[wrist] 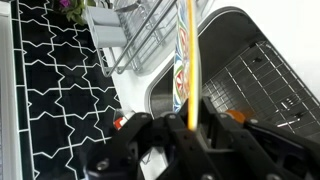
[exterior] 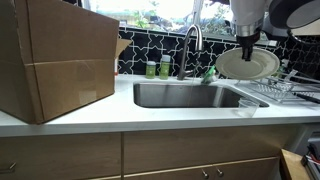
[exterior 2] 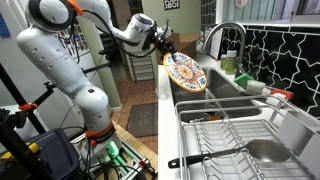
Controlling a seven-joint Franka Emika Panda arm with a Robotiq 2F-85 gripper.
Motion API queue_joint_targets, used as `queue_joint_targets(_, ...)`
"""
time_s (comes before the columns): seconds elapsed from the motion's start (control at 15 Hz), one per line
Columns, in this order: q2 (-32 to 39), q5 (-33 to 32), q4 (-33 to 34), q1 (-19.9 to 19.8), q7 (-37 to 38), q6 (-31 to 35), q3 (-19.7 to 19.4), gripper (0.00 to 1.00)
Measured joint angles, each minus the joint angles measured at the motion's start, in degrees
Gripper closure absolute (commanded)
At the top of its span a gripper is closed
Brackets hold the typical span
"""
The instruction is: Pick up the plate, rinse the plate with water, put the plate back on the dish rack
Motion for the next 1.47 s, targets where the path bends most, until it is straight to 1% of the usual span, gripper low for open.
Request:
queue_joint_targets(0.33,-0.1,0.8,0.8,-0.4,0.3,-1.1,0.0,0.97)
queue_joint_targets(0.6,-3.0,4.3,3.5,-2.3,0.4,-7.5,-1.2,0.97)
queue_joint_targets(0.73,-5.6,5.7,4.7,-3.9,0.8,-9.8,-2.6,0.97)
queue_joint_targets(1.07,-10.0,8.5,7.5,-7.8,3.7,-9.5,-7.1,0.97)
queue_joint_targets(1.33,-10.4,11.7,9.2,-11.3,6.6,-6.1,-11.4,0.97)
queue_joint_targets(1.4,-10.4,12.6,9.7,-12.1,7.2,-5.1,-12.2,0.88)
queue_joint_targets(1.47,-10.4,12.7,9.8,-12.7,7.0,-4.8,-12.4,0.88)
